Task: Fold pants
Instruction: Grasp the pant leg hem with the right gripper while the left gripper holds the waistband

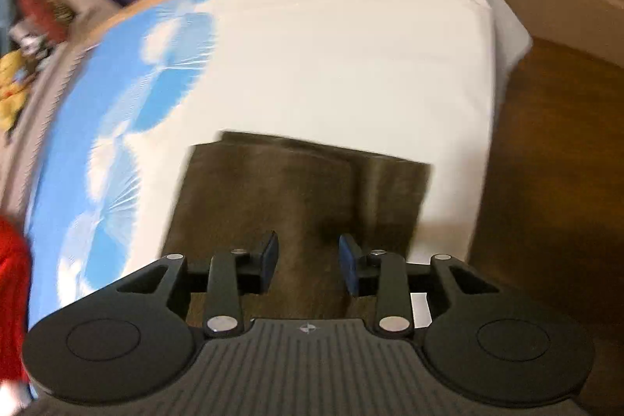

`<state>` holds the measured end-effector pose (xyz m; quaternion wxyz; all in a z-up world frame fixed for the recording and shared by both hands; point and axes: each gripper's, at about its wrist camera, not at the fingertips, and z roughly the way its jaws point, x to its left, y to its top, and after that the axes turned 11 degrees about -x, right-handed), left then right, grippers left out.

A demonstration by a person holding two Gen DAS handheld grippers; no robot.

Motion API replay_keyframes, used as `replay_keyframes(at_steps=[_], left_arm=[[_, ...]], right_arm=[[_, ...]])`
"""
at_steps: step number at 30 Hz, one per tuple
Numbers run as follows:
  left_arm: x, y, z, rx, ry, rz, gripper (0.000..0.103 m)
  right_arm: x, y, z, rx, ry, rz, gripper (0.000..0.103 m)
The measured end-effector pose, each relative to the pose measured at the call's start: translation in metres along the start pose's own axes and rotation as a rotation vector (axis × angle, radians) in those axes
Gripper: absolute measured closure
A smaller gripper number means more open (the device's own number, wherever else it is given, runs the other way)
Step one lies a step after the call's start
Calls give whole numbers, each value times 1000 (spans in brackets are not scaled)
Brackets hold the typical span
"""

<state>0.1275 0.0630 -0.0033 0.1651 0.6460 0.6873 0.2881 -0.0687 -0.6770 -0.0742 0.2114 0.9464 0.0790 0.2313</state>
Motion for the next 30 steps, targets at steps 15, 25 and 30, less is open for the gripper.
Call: replay_keyframes(at_steps=[15,25,30], left_arm=[[-25,2,6,-14,-94,55,63],[-64,-6,0,-1,-277,156,63],[-74,-16,5,44,-335,193,63]], right_arm=[[12,9,42,16,39,-124,90],[-20,6,5,-71,-151,26,92],[-13,16,-13,-234,-235,-37,78]])
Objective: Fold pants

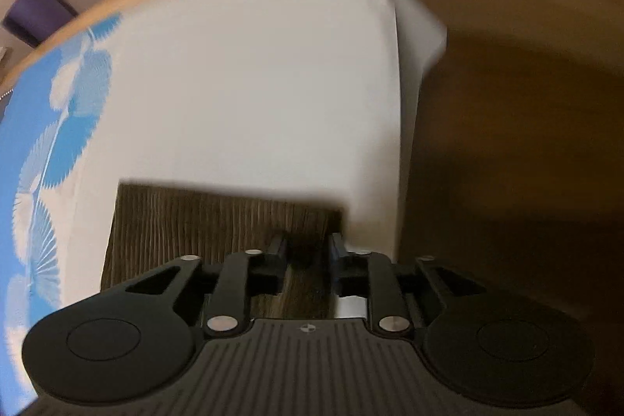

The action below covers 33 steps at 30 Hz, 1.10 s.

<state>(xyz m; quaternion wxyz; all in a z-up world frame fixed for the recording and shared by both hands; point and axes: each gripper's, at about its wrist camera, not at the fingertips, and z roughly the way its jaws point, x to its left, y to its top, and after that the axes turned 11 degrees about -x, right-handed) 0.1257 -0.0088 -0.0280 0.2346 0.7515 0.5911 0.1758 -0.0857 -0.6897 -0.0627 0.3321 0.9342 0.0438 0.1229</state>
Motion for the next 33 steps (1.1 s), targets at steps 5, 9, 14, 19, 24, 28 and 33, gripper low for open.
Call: replay_keyframes(at_steps=[5,9,14,19,24,28,33], left_arm=[[5,-14,18,108,-26,11,63],[1,-39,44,256,35,136,59],[6,-38,37,210,21,116,59],[16,-36,32,167,12,94,59],[28,-20,21,47,9,37,59],[31,-9,18,-8,13,17,59],[26,4,26,-24,33,18,59]], right_arm=[[32,2,-16,-91,217,-101,63],[75,-23,-1,120,473,-183,57],[116,-49,23,273,505,-198,55],[139,-67,41,312,384,-171,55],[166,-81,46,246,264,-250,68],[177,-86,45,203,192,-310,97],[165,-56,22,59,276,-91,99]])
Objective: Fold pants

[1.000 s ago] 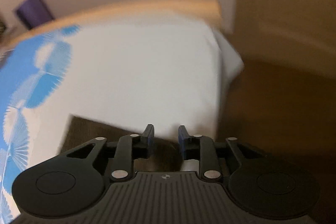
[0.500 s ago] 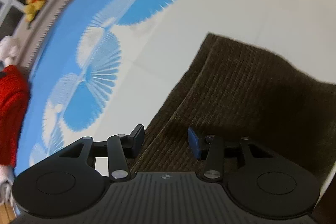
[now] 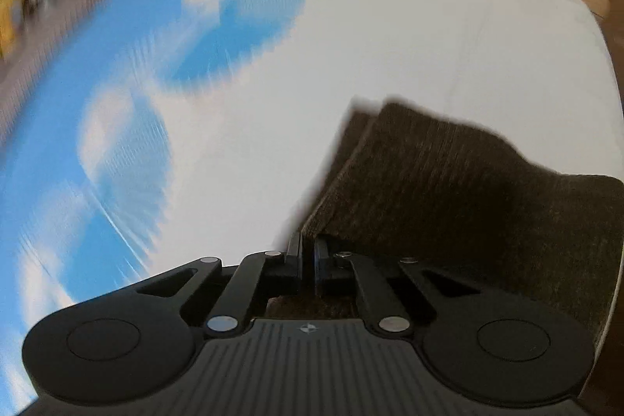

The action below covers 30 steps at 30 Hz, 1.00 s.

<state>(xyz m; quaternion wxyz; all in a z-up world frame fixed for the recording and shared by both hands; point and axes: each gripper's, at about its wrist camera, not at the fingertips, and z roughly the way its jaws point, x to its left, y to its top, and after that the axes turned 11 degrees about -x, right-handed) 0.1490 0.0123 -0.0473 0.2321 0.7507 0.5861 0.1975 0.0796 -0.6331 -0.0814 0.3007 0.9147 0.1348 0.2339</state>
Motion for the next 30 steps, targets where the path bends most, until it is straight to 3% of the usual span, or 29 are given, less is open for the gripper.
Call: replay_keyframes(at_steps=[3,6,7,8,10,13,15,19,21,22,24,26,27,28,29,30], left_arm=[[9,4,9,22,44,-24,62],[21,1,22,83,104,-36,75],[24,-1,27,107,114,-38,78],[27,-3,32,135,129,-44,86],[29,-4,37,158,151,-42,88],[20,0,32,144,176,-16,88],[12,4,25,109,164,-7,87],[-1,8,15,63,51,-37,85],[-2,-1,31,153,58,-18,76],[-2,-9,43,220,88,13,76],[-10,-16,49,236,108,91,77],[-15,-13,45,221,125,94,76],[-19,-13,40,205,126,104,75],[-23,-11,35,186,123,116,75],[-29,-9,29,163,119,128,74],[-33,-7,25,145,108,131,71]], right_arm=[[-8,1,7,-7,8,39,99],[-17,-5,26,105,15,70,92],[-18,-5,26,114,14,51,87],[-19,-3,21,101,15,32,73],[-21,3,10,62,43,-5,58],[-26,11,-6,24,97,-83,56],[-34,15,-14,40,141,-116,56],[-57,19,-31,91,245,-197,56],[-72,17,-39,111,273,-251,56],[-82,17,-42,121,281,-264,56],[-104,14,-39,164,251,-280,55],[-128,10,-28,209,122,-314,57],[-143,12,-24,217,72,-303,65],[-157,18,-23,212,76,-243,86],[-171,26,-26,189,79,-160,93],[-182,33,-33,143,77,-94,93]])
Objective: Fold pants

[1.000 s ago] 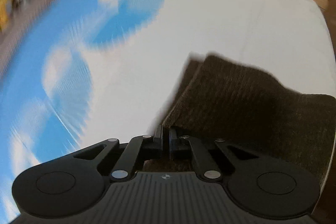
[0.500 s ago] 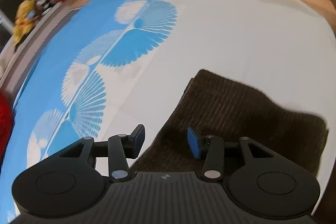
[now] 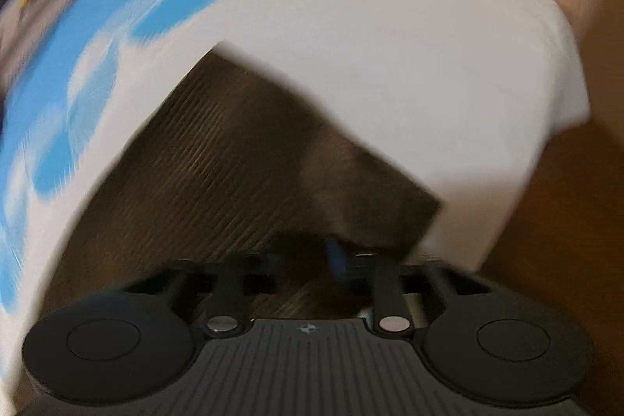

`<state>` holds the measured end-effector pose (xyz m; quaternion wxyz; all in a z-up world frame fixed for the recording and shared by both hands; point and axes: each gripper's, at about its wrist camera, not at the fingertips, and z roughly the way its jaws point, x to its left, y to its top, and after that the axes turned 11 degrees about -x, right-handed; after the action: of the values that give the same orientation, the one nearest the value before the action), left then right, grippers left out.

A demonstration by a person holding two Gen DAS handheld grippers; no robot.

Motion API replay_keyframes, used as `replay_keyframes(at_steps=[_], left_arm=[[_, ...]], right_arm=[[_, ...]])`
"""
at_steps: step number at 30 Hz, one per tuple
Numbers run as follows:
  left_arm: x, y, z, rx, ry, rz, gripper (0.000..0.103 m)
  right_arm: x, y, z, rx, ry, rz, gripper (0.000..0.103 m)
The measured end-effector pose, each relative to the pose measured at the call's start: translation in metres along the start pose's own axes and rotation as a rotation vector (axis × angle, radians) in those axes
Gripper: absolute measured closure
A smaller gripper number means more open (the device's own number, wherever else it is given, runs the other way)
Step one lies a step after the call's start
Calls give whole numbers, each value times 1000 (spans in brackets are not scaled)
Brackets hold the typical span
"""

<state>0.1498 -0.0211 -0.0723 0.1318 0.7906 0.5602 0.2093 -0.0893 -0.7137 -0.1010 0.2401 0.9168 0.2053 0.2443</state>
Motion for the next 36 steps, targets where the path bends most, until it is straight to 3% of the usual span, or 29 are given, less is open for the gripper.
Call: replay_keyframes(at_steps=[1,3,4,8,11,14,16,19,22,24,26,30,33,36], left_arm=[[-4,1,-5,-20,-15,1,70],[-11,5,-16,-64,-36,5,70],[-16,8,-20,-85,-37,2,70],[-25,18,-49,-155,-69,-103,70],[-47,24,-81,-233,-91,-93,70],[-69,23,-101,-325,-131,-100,68],[-83,13,-102,-344,-175,-129,68],[-108,4,-95,-316,-151,-57,68],[-118,5,-90,-335,-128,7,68],[-111,10,-80,-320,-121,-32,68],[-102,14,-77,-312,-113,-76,68],[-83,19,-79,-326,-117,-132,68],[-78,19,-81,-325,-117,-151,68],[-72,16,-80,-312,-107,-159,68]], right_arm=[[-7,4,-10,-61,-29,39,91],[-12,8,-27,-172,-161,24,70],[-14,8,-32,-193,-196,25,54],[-23,0,-30,-115,-65,158,54],[-14,-6,-22,-70,-76,118,50],[-19,-7,-17,-42,-66,159,46],[-24,-10,-12,-20,-79,181,44],[-24,-15,-1,29,-95,217,43],[-20,-16,1,16,-105,228,41],[-13,-16,2,2,-102,205,47],[-6,-17,2,-17,-113,177,73],[3,-16,-8,-67,-127,173,92],[22,-14,-28,-150,-115,155,97],[62,-18,-56,-259,-51,55,98]])
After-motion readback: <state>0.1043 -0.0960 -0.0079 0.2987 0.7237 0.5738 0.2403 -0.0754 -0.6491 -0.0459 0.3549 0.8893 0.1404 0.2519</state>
